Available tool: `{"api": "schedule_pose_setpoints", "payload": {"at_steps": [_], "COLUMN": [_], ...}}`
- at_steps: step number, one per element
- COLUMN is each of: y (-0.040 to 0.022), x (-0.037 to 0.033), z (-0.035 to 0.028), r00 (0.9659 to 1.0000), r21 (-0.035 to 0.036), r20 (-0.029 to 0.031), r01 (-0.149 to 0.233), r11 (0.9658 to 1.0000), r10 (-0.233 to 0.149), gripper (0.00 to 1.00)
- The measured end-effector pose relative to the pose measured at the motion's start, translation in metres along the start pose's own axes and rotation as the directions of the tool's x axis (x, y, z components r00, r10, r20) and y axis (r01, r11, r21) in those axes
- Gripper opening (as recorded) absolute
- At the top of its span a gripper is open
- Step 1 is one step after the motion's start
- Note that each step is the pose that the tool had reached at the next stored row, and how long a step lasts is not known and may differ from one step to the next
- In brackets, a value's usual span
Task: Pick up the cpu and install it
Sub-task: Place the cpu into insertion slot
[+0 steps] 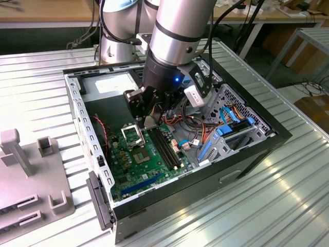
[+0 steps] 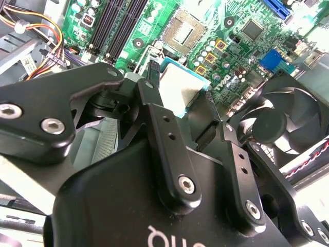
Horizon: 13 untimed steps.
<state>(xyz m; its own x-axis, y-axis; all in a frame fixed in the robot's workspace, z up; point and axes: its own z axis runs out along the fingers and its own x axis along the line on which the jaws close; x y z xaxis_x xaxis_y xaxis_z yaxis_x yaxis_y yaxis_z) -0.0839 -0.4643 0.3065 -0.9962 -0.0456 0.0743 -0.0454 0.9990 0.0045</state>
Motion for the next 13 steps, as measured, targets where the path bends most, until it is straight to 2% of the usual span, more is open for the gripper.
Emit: {"api": "schedule_pose_setpoints", "payload": {"at_steps": [5, 10, 13], "y": [0.0000, 0.0000, 0.0002], "x": [0.0000, -0.0005, 0.0049], "z": [0.0003, 0.0130, 0.0198], "r00": [1.0000, 1.0000, 1.0000], "r21": [-0.0001, 0.0000, -0.0001], "r20": [0.0001, 0.0001, 0.0000], "r01": [0.000, 0.000, -0.003], "r11": [1.0000, 1.0000, 1.0000], "r10": [0.000, 0.000, 0.003], "gripper": [0.47, 0.47, 0.47]}}
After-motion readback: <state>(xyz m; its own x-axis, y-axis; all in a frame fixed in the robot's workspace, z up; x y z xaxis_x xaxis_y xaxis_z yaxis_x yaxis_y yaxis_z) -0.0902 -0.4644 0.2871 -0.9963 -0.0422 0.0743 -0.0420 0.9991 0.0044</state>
